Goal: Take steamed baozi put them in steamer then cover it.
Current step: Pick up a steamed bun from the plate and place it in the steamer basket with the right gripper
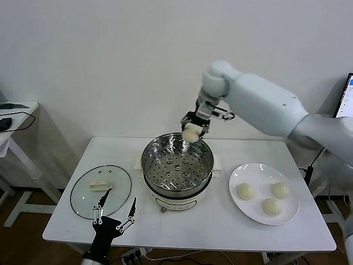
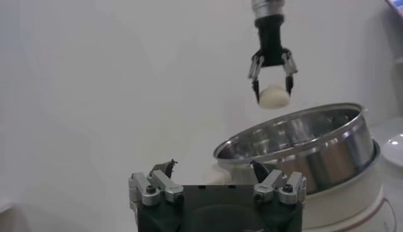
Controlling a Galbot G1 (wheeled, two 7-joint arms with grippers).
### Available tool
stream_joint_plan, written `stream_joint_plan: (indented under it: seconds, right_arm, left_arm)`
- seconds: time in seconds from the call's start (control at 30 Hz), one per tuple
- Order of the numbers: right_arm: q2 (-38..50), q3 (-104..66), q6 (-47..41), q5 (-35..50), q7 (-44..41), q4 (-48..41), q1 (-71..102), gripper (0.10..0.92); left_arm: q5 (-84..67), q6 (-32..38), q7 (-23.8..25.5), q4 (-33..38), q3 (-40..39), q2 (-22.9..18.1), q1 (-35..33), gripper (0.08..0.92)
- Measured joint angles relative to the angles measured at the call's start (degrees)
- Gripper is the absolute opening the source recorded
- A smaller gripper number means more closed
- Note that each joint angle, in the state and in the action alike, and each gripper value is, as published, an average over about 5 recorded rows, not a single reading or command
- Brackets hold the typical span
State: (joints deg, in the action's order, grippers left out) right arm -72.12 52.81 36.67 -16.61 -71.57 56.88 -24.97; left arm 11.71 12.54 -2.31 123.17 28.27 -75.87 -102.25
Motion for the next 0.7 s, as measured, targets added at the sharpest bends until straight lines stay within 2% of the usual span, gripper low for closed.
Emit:
stream_joint_plan:
  seconds: [0.7]
  right_arm:
    - [-11.74,-2.59,6.00,-12.53,3.22,-13.57,7.97,0.706]
  left_arm:
    - [-0.67,0.41,-0.57,0.21,0.27,-0.08,-0.10,0.823]
